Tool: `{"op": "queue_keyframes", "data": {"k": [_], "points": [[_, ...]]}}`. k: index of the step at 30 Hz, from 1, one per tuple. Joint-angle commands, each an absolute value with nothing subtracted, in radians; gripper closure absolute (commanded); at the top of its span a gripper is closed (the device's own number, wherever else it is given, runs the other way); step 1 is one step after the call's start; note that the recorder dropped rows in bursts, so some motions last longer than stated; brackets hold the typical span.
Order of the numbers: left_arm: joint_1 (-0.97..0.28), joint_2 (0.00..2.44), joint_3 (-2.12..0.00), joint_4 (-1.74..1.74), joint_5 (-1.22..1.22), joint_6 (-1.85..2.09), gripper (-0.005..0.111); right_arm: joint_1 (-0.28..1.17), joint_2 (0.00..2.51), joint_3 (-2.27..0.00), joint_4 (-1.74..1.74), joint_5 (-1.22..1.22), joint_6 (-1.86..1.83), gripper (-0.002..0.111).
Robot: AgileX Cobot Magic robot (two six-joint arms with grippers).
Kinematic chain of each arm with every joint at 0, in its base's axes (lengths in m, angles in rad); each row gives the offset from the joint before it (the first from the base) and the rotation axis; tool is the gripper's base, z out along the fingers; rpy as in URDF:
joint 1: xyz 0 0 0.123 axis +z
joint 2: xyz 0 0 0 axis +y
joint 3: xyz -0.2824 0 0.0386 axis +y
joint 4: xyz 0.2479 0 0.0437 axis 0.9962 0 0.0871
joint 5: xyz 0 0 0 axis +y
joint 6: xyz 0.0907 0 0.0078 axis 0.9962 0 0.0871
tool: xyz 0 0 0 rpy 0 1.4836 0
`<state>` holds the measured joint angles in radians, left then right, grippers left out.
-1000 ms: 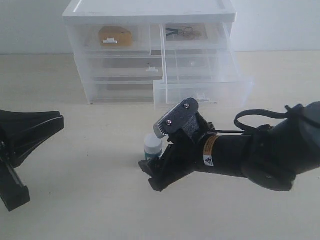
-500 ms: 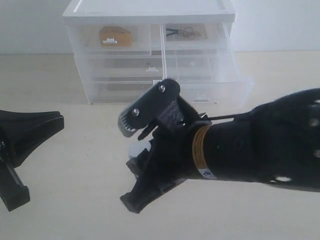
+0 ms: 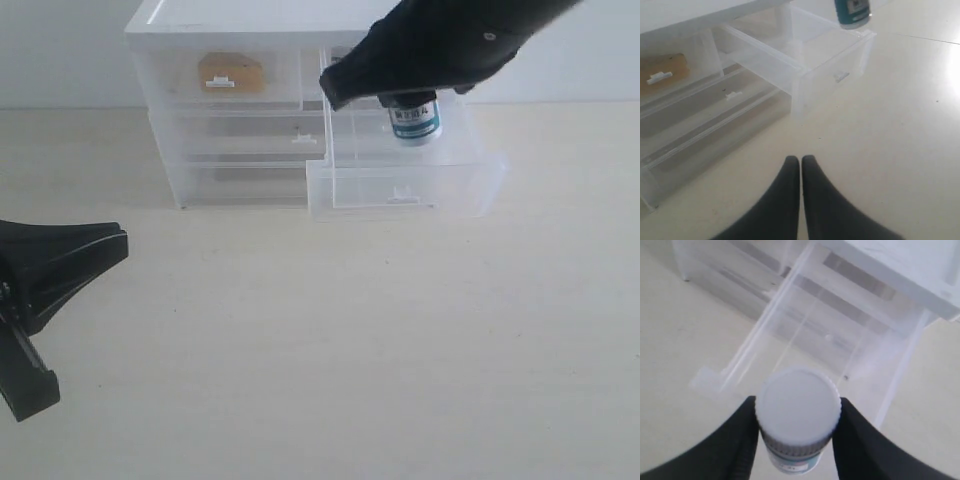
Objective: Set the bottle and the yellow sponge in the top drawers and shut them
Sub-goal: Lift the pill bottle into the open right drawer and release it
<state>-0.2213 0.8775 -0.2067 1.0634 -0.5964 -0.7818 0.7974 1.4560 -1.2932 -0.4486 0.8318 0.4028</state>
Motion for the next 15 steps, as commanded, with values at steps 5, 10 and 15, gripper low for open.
{"op": "queue_keyframes", "data": {"k": [5, 10, 15], "points": [[-0.222, 0.876, -0.204, 1.053, -0.590, -0.791, 0.103, 0.678, 1.753, -1.543, -0.446, 0.954, 0.363, 0.108], [-0.222, 0.876, -0.204, 1.053, -0.590, -0.791, 0.103, 0.680, 1.798, -1.554, -0.552, 0.957, 0.496, 0.086], [-0.222, 0.876, -0.204, 1.053, -0.590, -0.791, 0.103, 0.680, 1.803, -1.558, -0.544, 0.917, 0.556, 0.042]]}}
